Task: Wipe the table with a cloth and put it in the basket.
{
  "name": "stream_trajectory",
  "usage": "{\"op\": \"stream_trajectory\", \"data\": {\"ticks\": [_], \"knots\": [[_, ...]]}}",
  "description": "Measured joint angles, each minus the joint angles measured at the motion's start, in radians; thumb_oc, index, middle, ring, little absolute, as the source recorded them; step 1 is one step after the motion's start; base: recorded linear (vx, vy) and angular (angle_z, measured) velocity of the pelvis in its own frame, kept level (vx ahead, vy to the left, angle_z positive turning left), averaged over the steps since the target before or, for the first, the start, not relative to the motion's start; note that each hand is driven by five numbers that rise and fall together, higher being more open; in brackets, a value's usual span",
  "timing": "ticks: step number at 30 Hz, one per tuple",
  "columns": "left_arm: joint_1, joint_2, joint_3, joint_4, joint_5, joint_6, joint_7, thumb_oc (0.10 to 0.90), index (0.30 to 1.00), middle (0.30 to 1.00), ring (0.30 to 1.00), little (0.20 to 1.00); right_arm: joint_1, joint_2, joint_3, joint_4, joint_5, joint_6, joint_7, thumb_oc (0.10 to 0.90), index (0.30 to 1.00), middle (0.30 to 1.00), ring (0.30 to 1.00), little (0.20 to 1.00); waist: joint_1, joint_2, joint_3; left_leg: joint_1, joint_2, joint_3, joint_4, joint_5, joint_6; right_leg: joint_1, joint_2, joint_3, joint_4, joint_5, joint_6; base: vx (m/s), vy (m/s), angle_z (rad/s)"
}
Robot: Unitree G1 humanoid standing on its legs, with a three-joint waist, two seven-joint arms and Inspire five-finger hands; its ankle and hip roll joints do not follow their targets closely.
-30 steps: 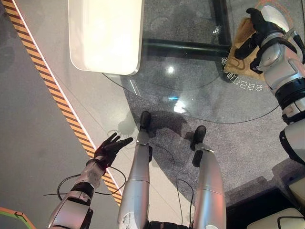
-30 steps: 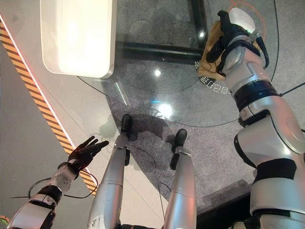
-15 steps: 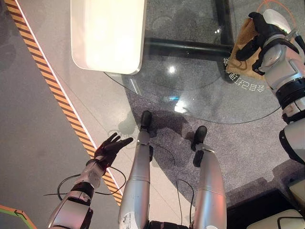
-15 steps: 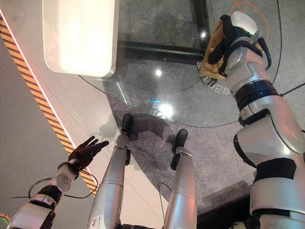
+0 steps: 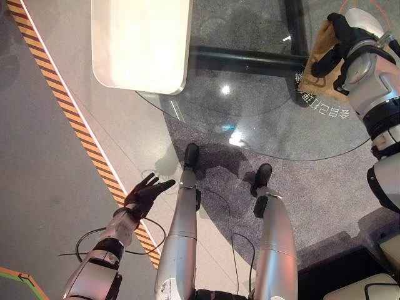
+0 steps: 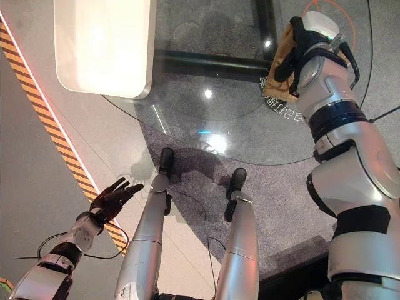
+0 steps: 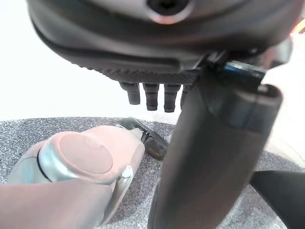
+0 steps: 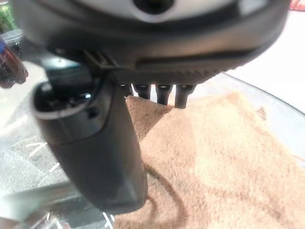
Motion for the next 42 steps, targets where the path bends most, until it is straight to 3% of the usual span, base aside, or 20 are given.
{"op": "stream_trajectory", "data": {"ticks": [42], "knots": [[0.001, 0.001, 0.000, 0.000, -0.001, 0.001, -0.020, 0.800, 0.900, 0.900, 0.900, 0.900, -0.026, 0.000, 0.055, 0.019, -0.088, 0.001, 0.045, 0.100, 0.300, 0.300, 0.300, 0.200, 0.001, 0.000, 0.000, -0.003, 0.000, -0.002, -0.002, 0.000, 0.000, 0.000, -0.002, -0.004, -0.004, 0.000, 0.000, 0.00, 0.000, 0.00]]}}
